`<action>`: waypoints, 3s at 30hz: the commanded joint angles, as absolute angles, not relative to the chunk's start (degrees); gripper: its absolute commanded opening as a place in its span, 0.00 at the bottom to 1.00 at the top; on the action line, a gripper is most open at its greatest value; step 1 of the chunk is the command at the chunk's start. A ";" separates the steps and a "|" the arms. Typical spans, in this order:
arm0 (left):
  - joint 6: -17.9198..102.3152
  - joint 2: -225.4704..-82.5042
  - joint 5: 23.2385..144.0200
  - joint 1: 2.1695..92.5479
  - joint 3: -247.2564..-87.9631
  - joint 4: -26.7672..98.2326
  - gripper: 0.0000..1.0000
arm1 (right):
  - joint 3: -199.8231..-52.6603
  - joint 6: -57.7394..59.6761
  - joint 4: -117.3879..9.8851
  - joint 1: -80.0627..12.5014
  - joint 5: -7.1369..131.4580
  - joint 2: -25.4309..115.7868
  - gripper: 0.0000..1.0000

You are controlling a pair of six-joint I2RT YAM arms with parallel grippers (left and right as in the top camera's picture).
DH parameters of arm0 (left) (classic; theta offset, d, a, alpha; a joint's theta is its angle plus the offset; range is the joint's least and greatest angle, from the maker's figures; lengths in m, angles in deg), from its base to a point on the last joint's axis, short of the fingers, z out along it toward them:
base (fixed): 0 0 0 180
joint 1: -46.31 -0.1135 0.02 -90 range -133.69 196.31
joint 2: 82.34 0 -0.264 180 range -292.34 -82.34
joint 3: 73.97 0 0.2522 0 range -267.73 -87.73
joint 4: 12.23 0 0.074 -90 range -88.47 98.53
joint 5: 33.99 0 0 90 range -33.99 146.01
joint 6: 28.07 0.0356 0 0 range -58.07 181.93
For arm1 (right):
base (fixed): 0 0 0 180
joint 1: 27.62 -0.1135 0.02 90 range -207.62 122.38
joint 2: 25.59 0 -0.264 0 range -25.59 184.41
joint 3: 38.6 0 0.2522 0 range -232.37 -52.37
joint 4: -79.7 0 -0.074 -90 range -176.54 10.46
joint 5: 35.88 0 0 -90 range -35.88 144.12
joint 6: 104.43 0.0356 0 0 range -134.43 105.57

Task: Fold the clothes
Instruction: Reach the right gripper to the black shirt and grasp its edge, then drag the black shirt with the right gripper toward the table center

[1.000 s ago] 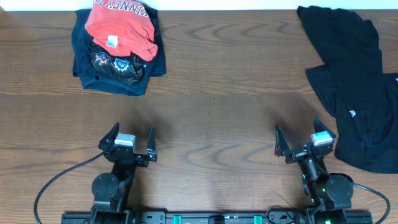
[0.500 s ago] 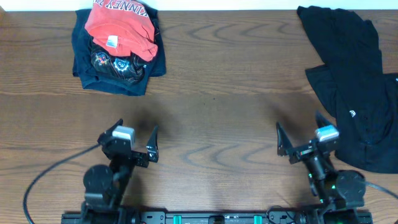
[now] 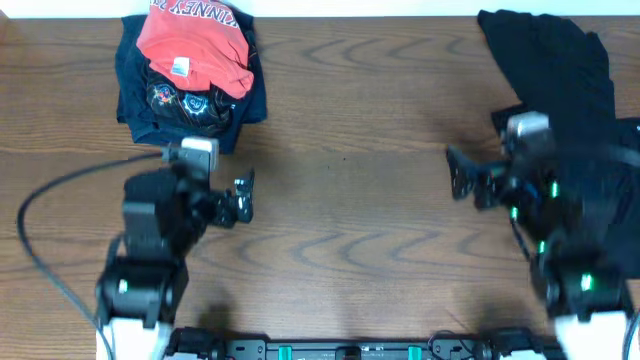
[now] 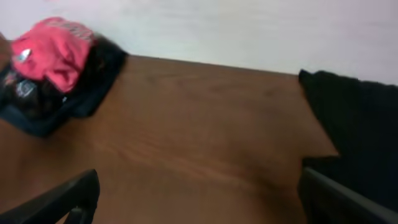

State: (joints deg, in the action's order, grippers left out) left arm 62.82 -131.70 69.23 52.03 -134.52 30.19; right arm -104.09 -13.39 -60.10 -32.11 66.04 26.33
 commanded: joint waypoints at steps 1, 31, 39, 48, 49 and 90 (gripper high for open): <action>63.41 -137.98 69.58 51.85 -136.94 31.20 0.98 | -113.42 -12.56 -55.18 -29.18 65.97 36.99 0.99; 63.37 -160.21 70.62 51.85 -136.92 30.65 0.98 | -126.32 -14.33 -62.61 -14.01 56.23 89.36 0.80; 63.37 -160.21 70.60 51.85 -136.92 30.61 0.98 | -126.32 -14.51 -66.53 -14.03 54.32 93.65 0.64; 63.37 -160.21 70.60 51.85 -136.92 30.61 0.98 | -126.17 -10.68 -66.48 -14.03 54.17 98.45 0.01; 63.37 -160.21 70.60 51.85 -136.92 30.61 0.98 | -126.17 -9.92 -66.31 -14.05 54.15 98.74 0.01; 63.37 -153.54 70.60 51.83 -137.12 28.49 0.98 | -135.39 -10.07 -15.49 -44.85 68.12 35.81 0.01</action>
